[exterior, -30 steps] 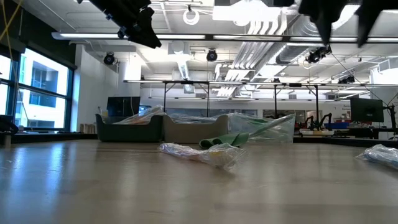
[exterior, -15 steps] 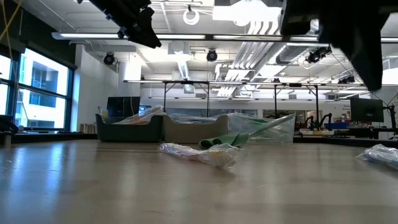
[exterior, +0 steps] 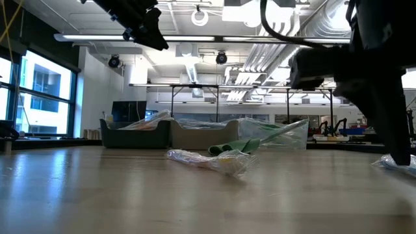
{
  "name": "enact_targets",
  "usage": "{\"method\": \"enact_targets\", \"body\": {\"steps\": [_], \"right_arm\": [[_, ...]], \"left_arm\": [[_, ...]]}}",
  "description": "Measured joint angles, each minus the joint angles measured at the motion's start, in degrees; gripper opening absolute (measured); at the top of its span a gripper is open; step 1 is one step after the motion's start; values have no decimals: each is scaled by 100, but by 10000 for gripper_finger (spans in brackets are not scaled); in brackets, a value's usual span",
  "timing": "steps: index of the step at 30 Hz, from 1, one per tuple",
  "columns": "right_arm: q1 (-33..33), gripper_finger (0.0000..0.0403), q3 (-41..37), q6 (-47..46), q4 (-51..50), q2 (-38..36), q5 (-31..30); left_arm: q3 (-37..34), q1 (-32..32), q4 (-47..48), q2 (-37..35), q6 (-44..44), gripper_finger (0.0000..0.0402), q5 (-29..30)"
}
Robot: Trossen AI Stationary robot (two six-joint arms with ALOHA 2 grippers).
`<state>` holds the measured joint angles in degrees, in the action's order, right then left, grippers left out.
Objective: Pick & Place Toothbrushes
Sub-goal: Put the blue toothbrush into the gray bin
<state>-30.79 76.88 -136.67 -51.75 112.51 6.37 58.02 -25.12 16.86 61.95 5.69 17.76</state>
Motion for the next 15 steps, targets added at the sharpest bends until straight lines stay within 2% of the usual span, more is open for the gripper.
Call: {"method": "enact_targets", "body": {"steps": [15], "right_arm": [[-149, 173, 10, -6, 149, 266, -140]], "left_arm": [[0, 0, 2, 2, 0, 175, -4]]}}
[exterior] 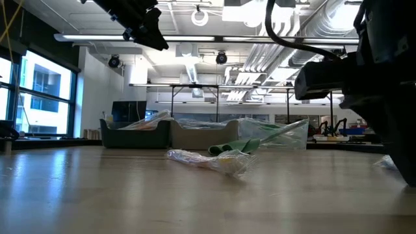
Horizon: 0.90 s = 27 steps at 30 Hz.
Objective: Pick & Place Toothbrushes
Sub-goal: Put the blue toothbrush into the gray bin
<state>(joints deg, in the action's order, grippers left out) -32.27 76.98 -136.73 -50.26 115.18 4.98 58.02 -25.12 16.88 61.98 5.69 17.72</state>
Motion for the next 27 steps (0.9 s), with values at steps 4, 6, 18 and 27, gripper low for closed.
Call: {"method": "enact_targets", "body": {"steps": [4, 6, 18, 27], "right_arm": [[0, 150, -1, 2, 20, 4, -31], [2, 131, 1, 3, 48, 22, -56], [-4, 12, -1, 207, 112, 26, -303], [-2, 7, -15, 347, 109, -21, -352]], "left_arm": [[0, 0, -2, 0, 0, 175, 0], [0, 0, -2, 0, 0, 175, 0], [0, 0, -2, 0, 2, 175, -4], [0, 0, -3, 0, 46, 175, -30]]}}
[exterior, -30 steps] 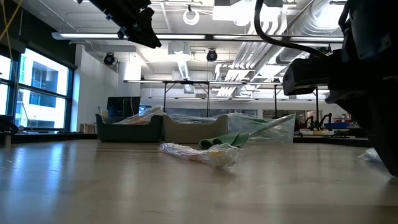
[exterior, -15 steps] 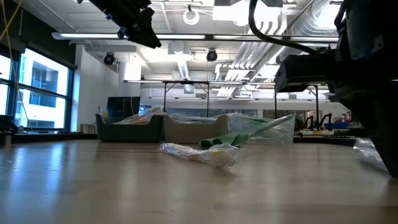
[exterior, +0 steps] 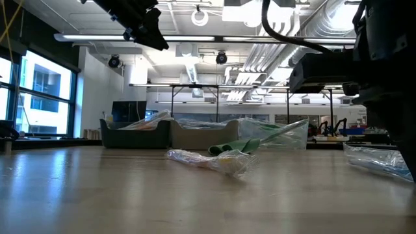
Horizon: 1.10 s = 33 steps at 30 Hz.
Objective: Pick & Place Toothbrushes
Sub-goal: Put the blue toothbrush into the gray bin
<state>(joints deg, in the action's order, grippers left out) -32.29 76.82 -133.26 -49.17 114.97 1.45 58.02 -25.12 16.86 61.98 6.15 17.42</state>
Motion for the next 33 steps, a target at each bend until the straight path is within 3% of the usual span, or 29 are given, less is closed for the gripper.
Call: {"method": "enact_targets", "body": {"steps": [7, 14, 19, 24, 33], "right_arm": [[9, 5, -7, 22, -215, -367, -811], [113, 4, -5, 410, -527, -917, -1734], [340, 4, -1, 754, -748, -1270, -2344], [727, 4, -1, 1508, -845, -1555, -2545], [1780, 4, 2, 3728, -1032, -2005, -2705]], "left_arm": [[0, 0, -59, 0, 415, 175, 26], [0, -3, -43, 0, 416, 175, 886], [0, -4, -41, 0, 416, 175, 1003], [0, -2, -41, 0, 441, 175, 987], [-2, -2, -362, 50, 713, 175, 239]]}}
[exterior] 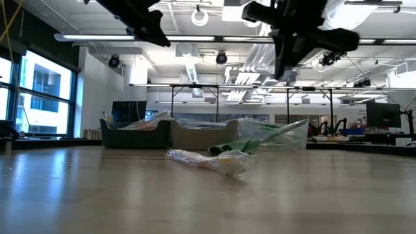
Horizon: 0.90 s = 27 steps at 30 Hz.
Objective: Pick & Place Toothbrushes
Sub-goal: Put the blue toothbrush into the gray bin
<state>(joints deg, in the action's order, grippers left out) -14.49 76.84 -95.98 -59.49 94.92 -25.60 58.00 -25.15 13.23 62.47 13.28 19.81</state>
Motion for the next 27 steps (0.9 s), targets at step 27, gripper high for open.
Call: {"method": "enact_targets", "body": {"steps": [27], "right_arm": [[4044, 4, 4, 7469, 2690, -1054, 2310]], "left_arm": [[-2, -524, -1044, 127, -1101, 175, 70]]}}
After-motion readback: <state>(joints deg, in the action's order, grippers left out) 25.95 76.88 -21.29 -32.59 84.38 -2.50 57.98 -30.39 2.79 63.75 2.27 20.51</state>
